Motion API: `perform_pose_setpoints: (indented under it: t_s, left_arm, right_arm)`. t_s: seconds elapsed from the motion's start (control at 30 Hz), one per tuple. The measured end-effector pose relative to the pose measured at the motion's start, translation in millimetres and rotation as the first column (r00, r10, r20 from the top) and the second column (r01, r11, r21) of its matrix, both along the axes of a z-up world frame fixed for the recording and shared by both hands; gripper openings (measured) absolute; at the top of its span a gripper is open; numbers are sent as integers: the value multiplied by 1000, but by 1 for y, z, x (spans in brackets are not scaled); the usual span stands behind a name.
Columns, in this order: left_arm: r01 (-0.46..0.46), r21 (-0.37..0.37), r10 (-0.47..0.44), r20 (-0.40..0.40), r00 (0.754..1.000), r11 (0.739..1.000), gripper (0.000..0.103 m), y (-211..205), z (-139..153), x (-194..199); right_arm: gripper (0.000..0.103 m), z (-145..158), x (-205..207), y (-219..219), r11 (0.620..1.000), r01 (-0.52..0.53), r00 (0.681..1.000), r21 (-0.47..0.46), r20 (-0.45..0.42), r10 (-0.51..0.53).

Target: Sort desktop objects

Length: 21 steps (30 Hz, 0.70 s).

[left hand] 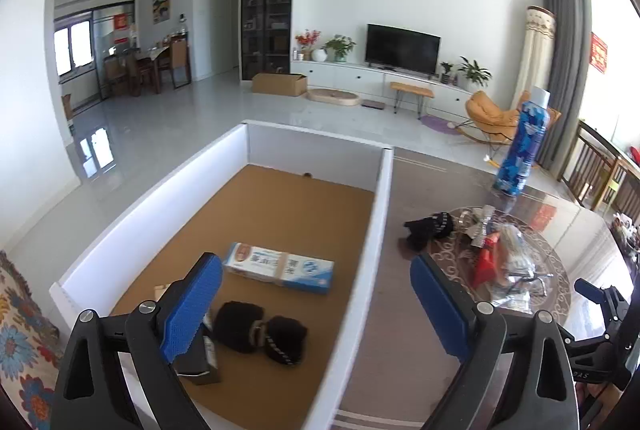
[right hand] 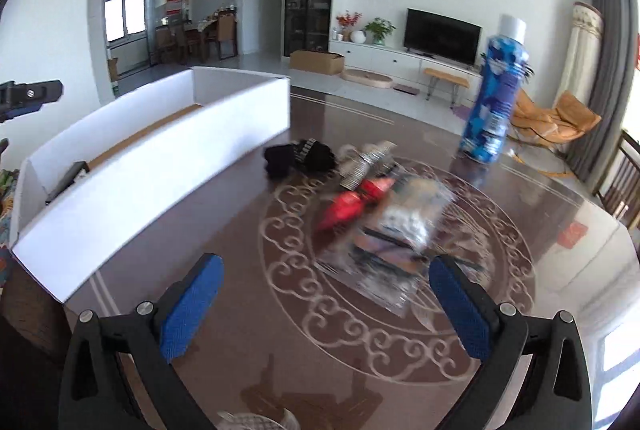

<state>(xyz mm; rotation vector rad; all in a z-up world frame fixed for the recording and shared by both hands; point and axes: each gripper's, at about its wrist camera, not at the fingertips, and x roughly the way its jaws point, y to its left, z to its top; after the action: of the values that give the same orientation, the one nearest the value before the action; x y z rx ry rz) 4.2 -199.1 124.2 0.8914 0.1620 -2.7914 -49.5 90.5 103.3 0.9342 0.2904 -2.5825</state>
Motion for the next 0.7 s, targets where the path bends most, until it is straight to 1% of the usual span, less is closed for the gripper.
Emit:
perform_pose_setpoints:
  t_s: [0.03,0.07,0.13,0.2,0.23,0.3,0.33,0.4,0.53,0.7]
  left_arm:
    - [40,-1,-40,-4,999,999,102,18,0,-5]
    - [79,1,-79,-2,997,997,103,37,-2,-9]
    - [165,17,-165,26,986,986,103,75,-12,-22]
    - [242,25,-243,70,967,970,103,111,-29,-35]
    - [272,19,-273,90,958,962,103,129,-40,-41]
    - [315,2,-313,123,942,949,103,160,-63,-50]
    - [327,1,-324,137,936,945,103,174,-74,-53]
    - [350,19,-347,172,922,937,103,197,-98,-58]
    - [357,30,-353,238,905,934,103,221,-135,-73]
    - [361,20,-353,267,897,932,103,232,-151,-89]
  right_arm:
    - [103,-5,-3,31,998,61,998,11,31,-62]
    - [103,-14,-7,55,992,121,991,22,63,-122]
    - [103,-29,-11,104,974,225,967,38,117,-228]
    - [103,-43,-15,142,950,309,938,43,148,-312]
    - [103,-47,-9,160,937,347,923,44,163,-350]
    - [103,-52,-12,183,915,401,897,38,189,-401]
    - [103,-55,-12,192,909,416,889,29,200,-413]
    - [103,-57,-9,201,904,427,883,4,213,-418]
    - [103,-63,-9,195,908,419,884,6,223,-410]
    - [103,-77,-9,190,907,420,878,3,250,-408]
